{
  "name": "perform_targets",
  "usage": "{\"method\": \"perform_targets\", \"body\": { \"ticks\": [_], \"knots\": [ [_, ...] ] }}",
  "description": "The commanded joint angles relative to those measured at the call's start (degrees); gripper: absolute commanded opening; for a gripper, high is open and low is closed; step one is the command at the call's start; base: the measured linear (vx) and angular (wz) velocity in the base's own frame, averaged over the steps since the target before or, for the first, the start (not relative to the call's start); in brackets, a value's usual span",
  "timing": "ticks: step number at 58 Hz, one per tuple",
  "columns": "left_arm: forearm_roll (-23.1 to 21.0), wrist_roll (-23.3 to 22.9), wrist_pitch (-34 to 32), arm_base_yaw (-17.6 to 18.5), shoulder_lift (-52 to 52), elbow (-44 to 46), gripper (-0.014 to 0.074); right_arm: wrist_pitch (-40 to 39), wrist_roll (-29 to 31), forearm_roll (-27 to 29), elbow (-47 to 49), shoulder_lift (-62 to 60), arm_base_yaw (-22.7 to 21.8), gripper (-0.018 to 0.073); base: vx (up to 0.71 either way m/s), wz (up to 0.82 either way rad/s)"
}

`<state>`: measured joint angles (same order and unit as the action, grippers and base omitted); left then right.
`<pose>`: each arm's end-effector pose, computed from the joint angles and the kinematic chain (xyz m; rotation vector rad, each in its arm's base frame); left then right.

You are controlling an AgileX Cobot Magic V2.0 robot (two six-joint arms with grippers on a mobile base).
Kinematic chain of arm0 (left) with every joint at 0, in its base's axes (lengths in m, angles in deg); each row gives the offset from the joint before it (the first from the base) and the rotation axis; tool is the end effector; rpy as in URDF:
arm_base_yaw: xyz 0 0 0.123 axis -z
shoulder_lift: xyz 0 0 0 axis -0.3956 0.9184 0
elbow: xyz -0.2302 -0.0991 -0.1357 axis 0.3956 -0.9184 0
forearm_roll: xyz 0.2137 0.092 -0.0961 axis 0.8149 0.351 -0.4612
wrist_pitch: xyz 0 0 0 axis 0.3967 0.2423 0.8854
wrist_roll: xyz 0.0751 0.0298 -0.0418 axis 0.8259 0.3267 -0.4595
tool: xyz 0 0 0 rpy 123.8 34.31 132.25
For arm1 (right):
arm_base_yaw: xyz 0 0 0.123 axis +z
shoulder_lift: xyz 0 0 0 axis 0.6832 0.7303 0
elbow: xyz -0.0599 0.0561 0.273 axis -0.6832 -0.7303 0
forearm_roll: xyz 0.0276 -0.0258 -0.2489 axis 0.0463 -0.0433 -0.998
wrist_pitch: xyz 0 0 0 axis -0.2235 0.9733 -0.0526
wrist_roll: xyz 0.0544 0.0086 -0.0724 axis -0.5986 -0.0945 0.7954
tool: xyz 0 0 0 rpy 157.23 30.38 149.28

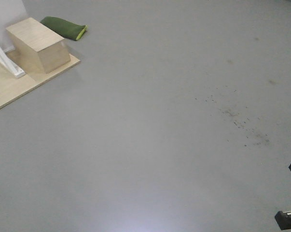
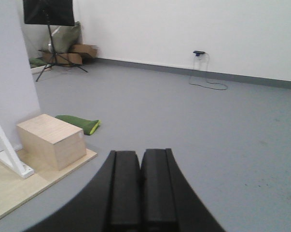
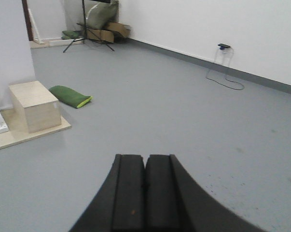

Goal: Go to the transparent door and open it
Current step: 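Drive up to the sliding glass door and stop near its handle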

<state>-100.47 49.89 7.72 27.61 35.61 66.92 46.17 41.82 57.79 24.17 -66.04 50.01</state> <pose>0.0565 -0.0067 0.1939 0.0937 1.6060 -0.0674 0.0557 0.0074 0.1862 -0.1322 1.6910 0.0726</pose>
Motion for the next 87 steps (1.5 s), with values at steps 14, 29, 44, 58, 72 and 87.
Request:
{"method": "perform_targets", "body": {
  "ticks": [14, 29, 44, 58, 72, 87],
  "knots": [
    [-0.7, -0.6, -4.7, 0.1, -0.8, -0.5, -0.0006, -4.6, 0.0, 0.0, -0.2, -0.9, -0.3, -0.0004, 0.52, 0.52],
    [-0.7, -0.6, -4.7, 0.1, -0.8, -0.5, -0.0006, -4.6, 0.0, 0.0, -0.2, -0.9, -0.3, -0.0004, 0.52, 0.53],
    [-0.7, -0.6, -4.7, 0.1, -0.8, -0.5, -0.0006, -4.6, 0.0, 0.0, -0.2, -0.9, -0.3, -0.0004, 0.49, 0.52],
    [-0.7, -0.6, -4.7, 0.1, -0.8, -0.5, -0.0006, -4.6, 0.0, 0.0, -0.2, -0.9, -0.3, -0.0004, 0.47, 0.48],
    [-0.7, -0.6, -4.7, 0.1, -0.8, -0.5, -0.0006, -4.6, 0.0, 0.0, -0.2, -0.9, -0.3, -0.0004, 0.46, 0.41],
    [-0.7, -0.6, -4.7, 0.1, -0.8, -0.5, -0.0006, -4.6, 0.0, 0.0, -0.2, -0.9, -0.3, -0.0004, 0.47, 0.42]
  ]
}}
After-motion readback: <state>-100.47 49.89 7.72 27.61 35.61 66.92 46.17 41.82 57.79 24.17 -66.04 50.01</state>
